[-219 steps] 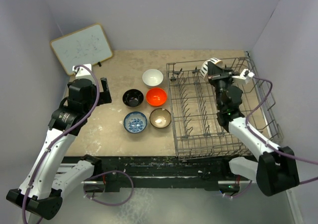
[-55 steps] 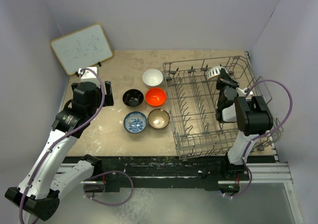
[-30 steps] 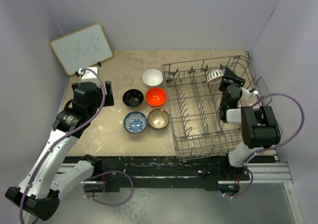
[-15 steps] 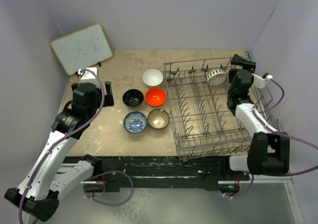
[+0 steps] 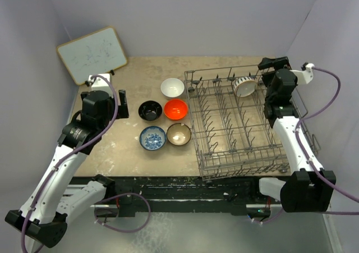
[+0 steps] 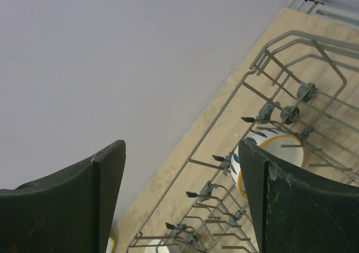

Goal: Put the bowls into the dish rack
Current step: Adjust the bowl in the dish rack, then adjust the dish rack at the center of the board.

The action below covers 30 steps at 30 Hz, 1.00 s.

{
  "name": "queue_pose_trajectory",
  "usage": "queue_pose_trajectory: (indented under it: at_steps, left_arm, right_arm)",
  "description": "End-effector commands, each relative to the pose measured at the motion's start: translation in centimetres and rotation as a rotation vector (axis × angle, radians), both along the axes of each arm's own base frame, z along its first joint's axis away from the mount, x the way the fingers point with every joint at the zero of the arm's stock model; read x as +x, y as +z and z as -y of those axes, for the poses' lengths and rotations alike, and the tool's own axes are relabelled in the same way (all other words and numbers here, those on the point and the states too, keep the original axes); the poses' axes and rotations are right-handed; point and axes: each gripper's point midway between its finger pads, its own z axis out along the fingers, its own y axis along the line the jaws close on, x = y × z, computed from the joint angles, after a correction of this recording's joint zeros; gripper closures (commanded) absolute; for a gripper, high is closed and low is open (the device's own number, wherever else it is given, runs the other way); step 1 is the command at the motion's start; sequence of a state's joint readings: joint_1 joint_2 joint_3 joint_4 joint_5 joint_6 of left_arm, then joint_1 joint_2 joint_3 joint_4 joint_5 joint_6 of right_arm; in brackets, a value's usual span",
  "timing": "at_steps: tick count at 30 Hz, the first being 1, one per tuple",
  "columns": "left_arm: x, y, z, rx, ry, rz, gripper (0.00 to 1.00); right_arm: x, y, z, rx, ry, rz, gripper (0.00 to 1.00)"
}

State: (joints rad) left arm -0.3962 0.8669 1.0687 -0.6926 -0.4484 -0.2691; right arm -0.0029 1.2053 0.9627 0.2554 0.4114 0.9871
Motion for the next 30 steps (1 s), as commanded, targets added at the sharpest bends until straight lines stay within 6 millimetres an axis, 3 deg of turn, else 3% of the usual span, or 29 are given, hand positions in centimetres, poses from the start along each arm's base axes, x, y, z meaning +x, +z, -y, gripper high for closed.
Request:
queue_pose_trajectory:
  at_steps: [1,14,22,25,30]
  left_arm:
    - [0.5,2.4,0.8,-0.035,-0.022,0.036,0.01]
    - [1.3,3.1,3.0,-0.111,-0.074,-0.011,0.01]
    - [1.2,3.5,3.0,-0.102,-0.080,-0.020,0.01]
    - [0.9,3.8,2.3,-0.081,-0.063,-0.013,0.01]
    - [0.1,5.8,0.7,-0.043,-0.017,0.035,0.01]
  right_arm:
    - [-1.1,3.2,-1.1,-0.168,0.110,-0.049,0.17]
    - [-2.8,1.9,-4.3,-0.328,0.372,-0.215,0.14]
    - [-3.7,3.9,-7.2,-0.447,0.562,-0.195,0.16]
    - [-4.3,4.5,-9.6,-0.483,0.628,-0.195,0.16]
    - [-4.6,4.5,-17.1,-0.530,0.813,-0.196,0.17]
